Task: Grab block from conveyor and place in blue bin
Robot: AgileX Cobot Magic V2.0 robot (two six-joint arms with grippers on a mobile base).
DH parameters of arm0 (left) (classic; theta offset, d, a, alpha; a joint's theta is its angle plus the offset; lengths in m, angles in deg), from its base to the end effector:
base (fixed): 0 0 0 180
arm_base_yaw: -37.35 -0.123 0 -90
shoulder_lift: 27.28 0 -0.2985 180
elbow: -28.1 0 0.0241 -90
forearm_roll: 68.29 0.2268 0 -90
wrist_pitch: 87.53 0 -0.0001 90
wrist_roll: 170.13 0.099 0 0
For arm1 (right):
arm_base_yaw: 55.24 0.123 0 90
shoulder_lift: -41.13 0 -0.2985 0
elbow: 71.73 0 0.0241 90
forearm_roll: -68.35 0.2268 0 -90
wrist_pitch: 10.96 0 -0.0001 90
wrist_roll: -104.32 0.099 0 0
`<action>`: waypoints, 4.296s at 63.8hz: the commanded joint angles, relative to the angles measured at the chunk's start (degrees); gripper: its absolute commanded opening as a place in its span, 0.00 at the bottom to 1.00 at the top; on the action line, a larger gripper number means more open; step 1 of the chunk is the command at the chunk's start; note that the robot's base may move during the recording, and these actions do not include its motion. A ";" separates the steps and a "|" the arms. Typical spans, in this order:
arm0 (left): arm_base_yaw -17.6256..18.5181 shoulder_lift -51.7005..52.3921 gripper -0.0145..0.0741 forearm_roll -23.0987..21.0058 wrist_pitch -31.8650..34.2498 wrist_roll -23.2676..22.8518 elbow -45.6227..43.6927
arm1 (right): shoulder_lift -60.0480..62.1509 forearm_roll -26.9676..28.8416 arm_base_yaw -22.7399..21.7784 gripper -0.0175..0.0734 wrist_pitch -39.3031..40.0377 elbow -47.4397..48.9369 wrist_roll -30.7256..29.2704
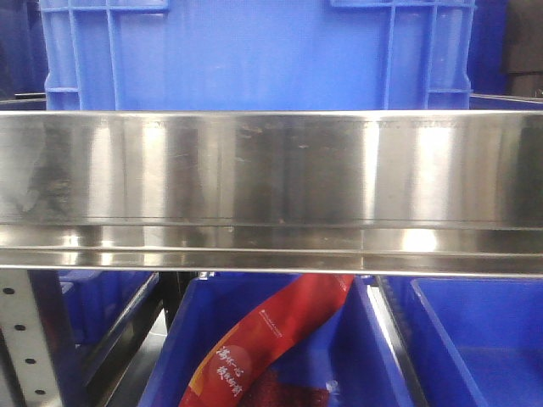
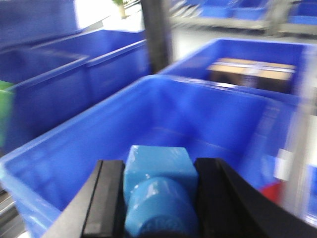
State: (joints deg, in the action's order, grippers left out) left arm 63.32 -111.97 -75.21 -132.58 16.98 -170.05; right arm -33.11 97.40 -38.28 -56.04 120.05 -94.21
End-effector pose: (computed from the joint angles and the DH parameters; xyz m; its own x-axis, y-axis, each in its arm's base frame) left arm 0.2324 -0.1226 0.4966 -0.3079 0.1927 -0.9317 0.5199 0.8542 0.0048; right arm 0.1806 0.0907 0.5144 -0.2561 -0.0287 -0.9662 -0.5813 0.8032 0.1302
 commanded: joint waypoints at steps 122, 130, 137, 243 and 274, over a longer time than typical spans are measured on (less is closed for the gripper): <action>1.04 34.46 0.04 1.71 22.04 -5.33 45.08 | 31.64 -10.08 6.14 0.02 20.85 -42.51 -2.16; 1.04 42.82 0.04 1.71 30.53 -5.33 57.14 | 38.20 -10.08 6.14 0.02 23.39 -52.07 -2.16; 1.04 47.48 0.04 1.71 34.99 -5.33 63.80 | 41.74 -10.08 6.14 0.02 24.28 -57.05 -2.16; -26.30 77.26 0.04 7.51 49.56 -5.33 95.72 | 43.94 -10.08 6.14 0.02 24.76 -59.49 -2.16; -26.93 77.26 0.04 7.51 46.52 -5.33 95.72 | 43.94 -10.08 6.14 0.02 24.87 -59.49 -2.16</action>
State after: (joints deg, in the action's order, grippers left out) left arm 36.69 -35.11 -67.98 -86.95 11.81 -74.19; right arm 10.53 87.71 -32.25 -32.51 60.81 -96.10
